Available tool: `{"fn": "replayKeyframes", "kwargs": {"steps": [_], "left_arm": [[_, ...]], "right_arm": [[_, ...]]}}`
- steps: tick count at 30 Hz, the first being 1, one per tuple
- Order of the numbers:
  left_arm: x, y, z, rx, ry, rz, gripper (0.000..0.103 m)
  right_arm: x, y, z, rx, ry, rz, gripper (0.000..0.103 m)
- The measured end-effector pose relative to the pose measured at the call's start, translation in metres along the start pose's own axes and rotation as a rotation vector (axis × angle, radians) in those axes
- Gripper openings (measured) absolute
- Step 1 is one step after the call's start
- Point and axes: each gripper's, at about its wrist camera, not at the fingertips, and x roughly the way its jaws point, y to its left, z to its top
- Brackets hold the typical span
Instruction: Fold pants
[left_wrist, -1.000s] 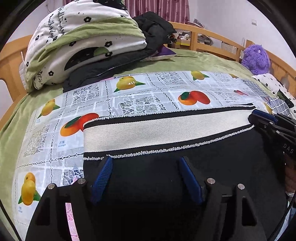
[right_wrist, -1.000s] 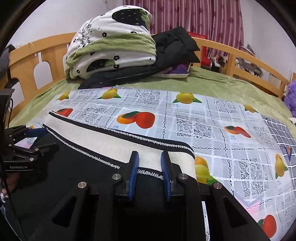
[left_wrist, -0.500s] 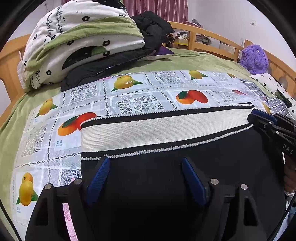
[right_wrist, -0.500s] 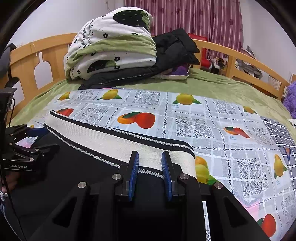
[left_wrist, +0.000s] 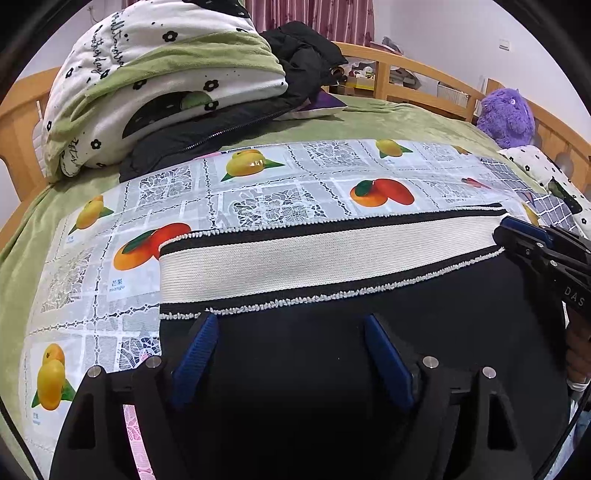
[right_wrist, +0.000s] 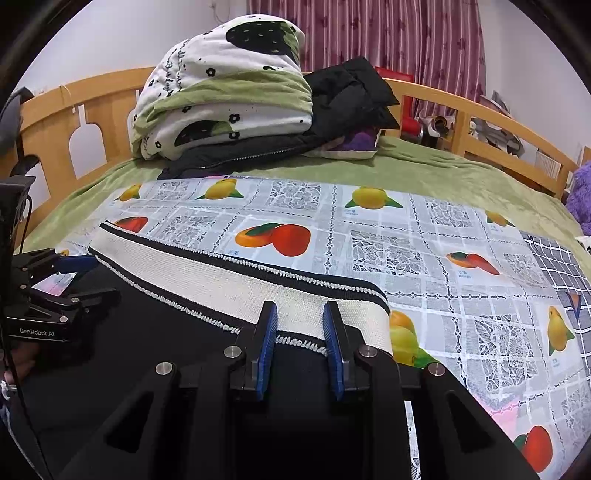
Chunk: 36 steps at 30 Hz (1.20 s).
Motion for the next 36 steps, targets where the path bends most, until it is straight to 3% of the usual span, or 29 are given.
{"fn": "replayKeyframes", "kwargs": {"steps": [36], "left_arm": [[-0.0006, -0.0025, -0.0006, 0.001, 0.002, 0.000, 0.084]], "right_arm": [[-0.0012, 0.0017, -0.0004, -0.001, -0.001, -0.002, 0.026]]}}
